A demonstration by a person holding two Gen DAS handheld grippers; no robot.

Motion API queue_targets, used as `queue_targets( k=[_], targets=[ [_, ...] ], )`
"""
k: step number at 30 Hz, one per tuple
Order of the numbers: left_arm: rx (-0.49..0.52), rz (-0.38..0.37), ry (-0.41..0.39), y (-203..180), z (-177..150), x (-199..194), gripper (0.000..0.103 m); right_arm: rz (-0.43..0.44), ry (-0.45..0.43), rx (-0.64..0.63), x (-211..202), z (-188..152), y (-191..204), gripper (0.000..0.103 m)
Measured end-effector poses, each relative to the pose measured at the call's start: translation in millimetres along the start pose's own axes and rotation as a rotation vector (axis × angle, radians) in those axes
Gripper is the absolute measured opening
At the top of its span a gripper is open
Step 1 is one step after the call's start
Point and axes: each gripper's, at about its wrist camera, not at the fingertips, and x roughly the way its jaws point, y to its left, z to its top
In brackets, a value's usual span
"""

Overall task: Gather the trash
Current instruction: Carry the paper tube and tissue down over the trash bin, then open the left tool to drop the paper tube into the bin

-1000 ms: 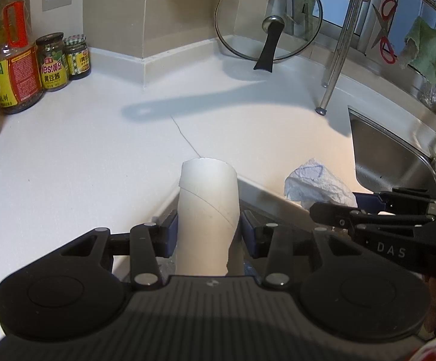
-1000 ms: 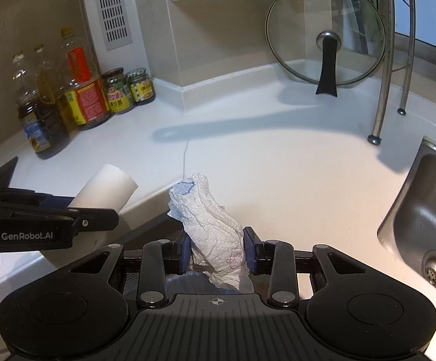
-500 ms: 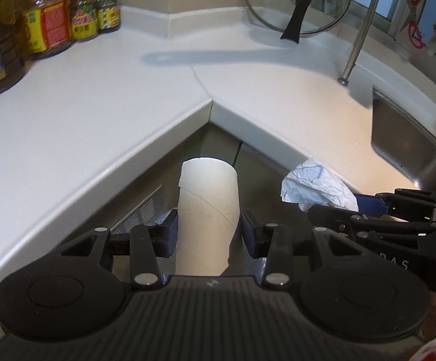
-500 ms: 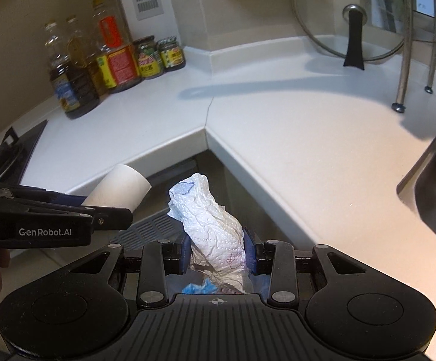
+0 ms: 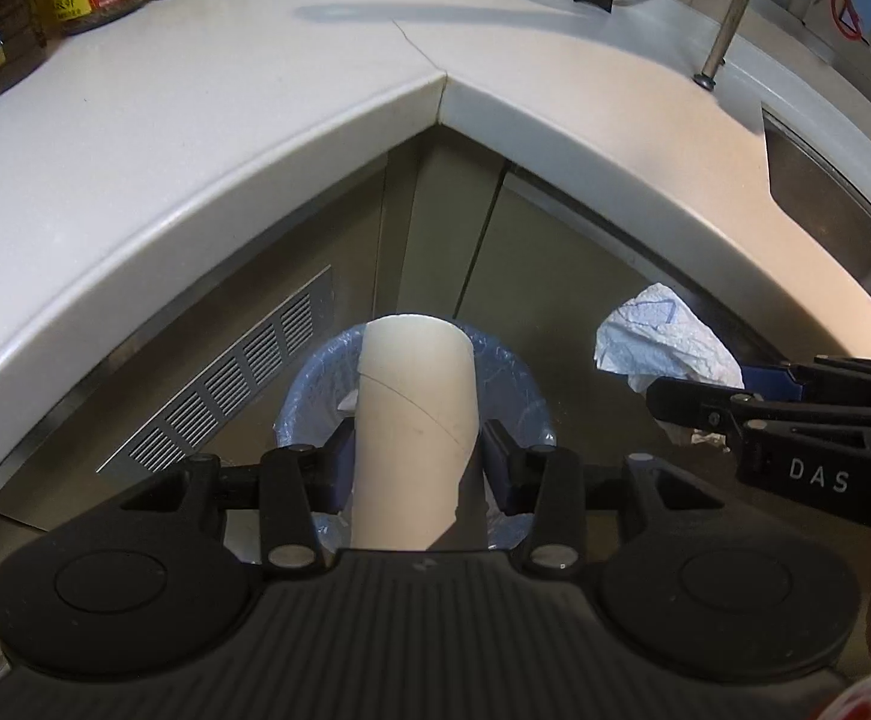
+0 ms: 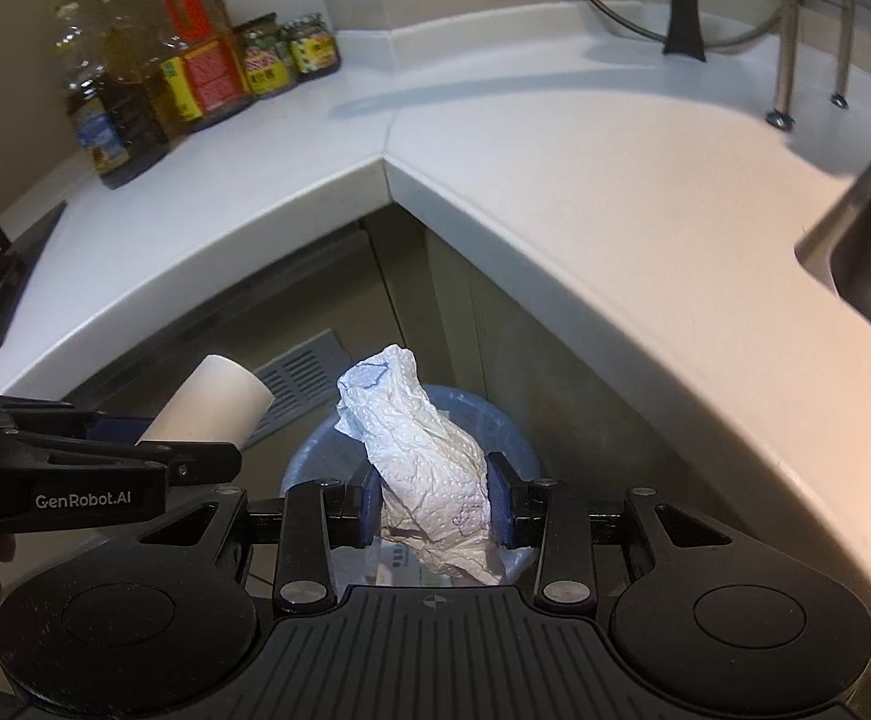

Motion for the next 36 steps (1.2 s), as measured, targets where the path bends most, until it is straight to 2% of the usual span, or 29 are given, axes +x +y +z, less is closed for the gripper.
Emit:
queue_targets(
  k=[8,17,26,36],
  targets=[
    [0.017,-0.022,0.032,19.5,-12.7,25.1,0.039,-0.052,0.030,0.053,26.2,-16.5,8.8,0.036],
    [-0.008,-0.043,0.061,36.5,-27.6,69.9,0.039,-0.085,0.071,0.049,72.9,-26.4,8.2,0.036],
    [-0.051,-0.028,0.064,42.2,-30.3,111.5,0.039,-0.101,0.107,0.065,114.7,-33.2,-8.9,0.036],
    [-0.065,-0.014,0.083,47.1,-29.6,141.9,0.039,-0.099,0.136,0.063,136.5,-39.6,-14.1,0.036]
  ],
)
